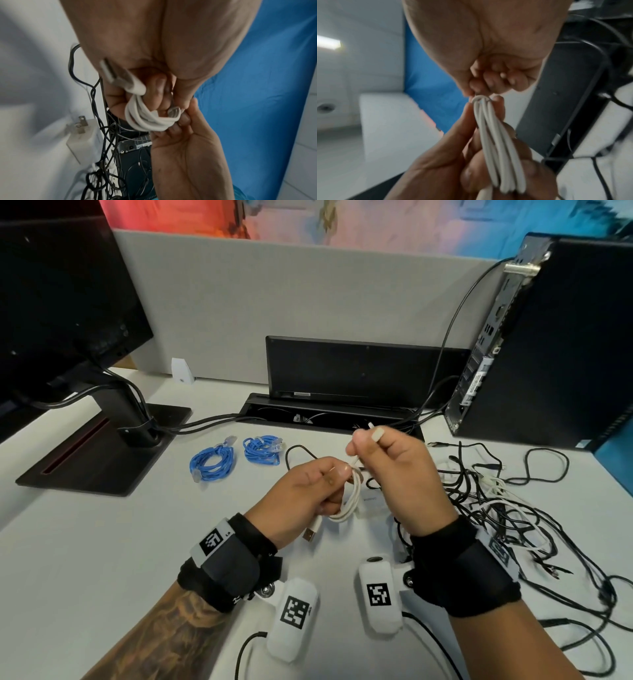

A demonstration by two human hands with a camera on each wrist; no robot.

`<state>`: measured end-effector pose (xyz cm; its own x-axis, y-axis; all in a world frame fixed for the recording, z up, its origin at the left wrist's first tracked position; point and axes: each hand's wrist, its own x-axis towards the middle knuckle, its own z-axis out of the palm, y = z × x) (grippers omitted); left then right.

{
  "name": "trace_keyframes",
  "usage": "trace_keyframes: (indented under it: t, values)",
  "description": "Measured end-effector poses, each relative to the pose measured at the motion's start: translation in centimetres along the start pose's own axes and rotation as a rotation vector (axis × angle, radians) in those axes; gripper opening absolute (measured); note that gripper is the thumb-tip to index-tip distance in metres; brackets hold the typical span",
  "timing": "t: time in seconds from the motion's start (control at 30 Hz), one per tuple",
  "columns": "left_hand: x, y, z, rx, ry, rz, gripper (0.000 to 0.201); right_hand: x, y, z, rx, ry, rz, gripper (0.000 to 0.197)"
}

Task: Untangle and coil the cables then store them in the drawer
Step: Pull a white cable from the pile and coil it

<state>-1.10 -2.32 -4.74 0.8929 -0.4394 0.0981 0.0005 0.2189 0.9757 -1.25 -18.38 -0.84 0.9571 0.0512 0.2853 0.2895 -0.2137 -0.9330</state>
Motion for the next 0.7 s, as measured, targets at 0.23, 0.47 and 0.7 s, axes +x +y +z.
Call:
trace_keyframes:
  t: [0.23, 0.47, 0.7]
  values:
    - [-0.1, 0.5, 0.2, 0.132, -0.043, 0.015, 0.045, 0.7, 0.1, -1.8, -0.013, 0.24, -0.156, 0.03]
    - [-0.4, 1.1, -1.0, 0.283, 0.019, 0.043, 0.023, 0.4, 0.3, -0.9, 0.166, 0.184, -0.039, 0.025]
    - [0.2, 1.2, -1.9, -0.063, 0.234, 0.102, 0.02, 0.5, 0.9, -1.0, 0.032, -0.165, -0.023, 0.013]
